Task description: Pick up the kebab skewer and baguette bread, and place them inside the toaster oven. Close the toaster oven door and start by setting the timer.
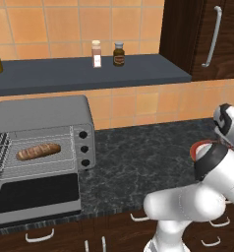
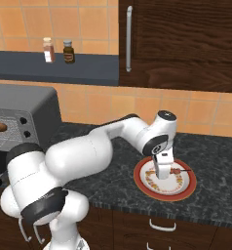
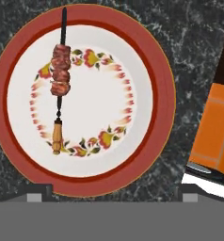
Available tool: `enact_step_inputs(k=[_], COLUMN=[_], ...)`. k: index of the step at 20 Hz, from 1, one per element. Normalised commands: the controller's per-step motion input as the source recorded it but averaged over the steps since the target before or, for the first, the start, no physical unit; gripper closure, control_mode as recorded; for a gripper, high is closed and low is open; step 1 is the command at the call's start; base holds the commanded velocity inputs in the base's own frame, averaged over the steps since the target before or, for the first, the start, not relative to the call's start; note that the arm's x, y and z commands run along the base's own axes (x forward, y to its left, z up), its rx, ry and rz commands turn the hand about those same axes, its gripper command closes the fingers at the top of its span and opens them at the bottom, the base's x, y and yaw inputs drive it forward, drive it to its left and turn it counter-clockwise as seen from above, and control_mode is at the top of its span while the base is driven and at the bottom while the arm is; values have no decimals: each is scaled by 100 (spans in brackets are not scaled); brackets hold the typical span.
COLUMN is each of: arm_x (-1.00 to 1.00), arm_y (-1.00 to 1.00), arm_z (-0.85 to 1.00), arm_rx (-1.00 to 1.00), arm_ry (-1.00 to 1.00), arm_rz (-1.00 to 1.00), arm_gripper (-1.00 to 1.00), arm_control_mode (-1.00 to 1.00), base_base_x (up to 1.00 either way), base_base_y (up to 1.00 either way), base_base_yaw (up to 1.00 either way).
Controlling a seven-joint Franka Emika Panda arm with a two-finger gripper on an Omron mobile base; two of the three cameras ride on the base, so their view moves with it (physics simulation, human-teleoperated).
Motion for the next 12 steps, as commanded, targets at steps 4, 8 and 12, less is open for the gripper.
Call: enact_step_inputs(k=[4, 8, 12], arm_x=[34, 35, 42], arm_y=[-36, -30, -4], arm_z=[-20, -15, -37], arm_rx=[0, 0, 0], arm_ry=[5, 9, 2], arm_rz=[-9, -10, -6], arm_gripper=[-100, -100, -100], arm_control_mode=[-100, -100, -100], base_base_x=[0, 0, 0], base_base_y=[0, 0, 0], base_base_yaw=[0, 0, 0])
